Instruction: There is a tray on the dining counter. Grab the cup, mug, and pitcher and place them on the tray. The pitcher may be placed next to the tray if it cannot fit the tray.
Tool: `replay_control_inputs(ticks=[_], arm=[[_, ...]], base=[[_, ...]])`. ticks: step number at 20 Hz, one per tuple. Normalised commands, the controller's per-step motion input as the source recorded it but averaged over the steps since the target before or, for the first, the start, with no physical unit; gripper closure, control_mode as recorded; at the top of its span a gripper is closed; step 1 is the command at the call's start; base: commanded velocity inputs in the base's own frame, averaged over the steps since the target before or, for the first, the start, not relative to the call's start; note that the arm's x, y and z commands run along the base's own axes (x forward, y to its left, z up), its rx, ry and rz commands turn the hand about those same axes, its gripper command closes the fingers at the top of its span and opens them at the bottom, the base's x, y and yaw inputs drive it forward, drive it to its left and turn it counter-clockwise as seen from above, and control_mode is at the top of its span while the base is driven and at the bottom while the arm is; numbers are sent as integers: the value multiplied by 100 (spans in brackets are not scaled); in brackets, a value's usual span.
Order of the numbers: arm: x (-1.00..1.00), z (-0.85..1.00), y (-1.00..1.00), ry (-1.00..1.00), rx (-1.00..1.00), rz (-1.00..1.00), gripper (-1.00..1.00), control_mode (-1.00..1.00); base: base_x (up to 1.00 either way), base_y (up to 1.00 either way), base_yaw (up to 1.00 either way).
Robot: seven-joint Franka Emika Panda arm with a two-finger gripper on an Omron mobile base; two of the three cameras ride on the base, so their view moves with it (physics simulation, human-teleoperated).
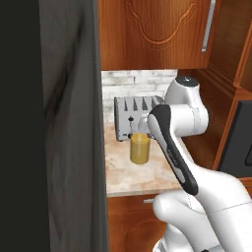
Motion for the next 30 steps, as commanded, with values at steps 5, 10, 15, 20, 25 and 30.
replay_control_inputs(ticks=[5,10,15,20,25,30], arm=[[29,-32,5,0,0,0,-100,-100],[31,-32,4,0,0,0,-100,-100],[34,-24,6,0,0,0,-100,-100],[33,-22,9,0,0,0,-100,-100],[33,-24,9,0,0,0,-100,-100],[32,-21,2,0,0,0,-100,-100]], base=[[0,0,0],[0,0,0],[0,0,0],[0,0,0],[0,0,0],[0,0,0]])
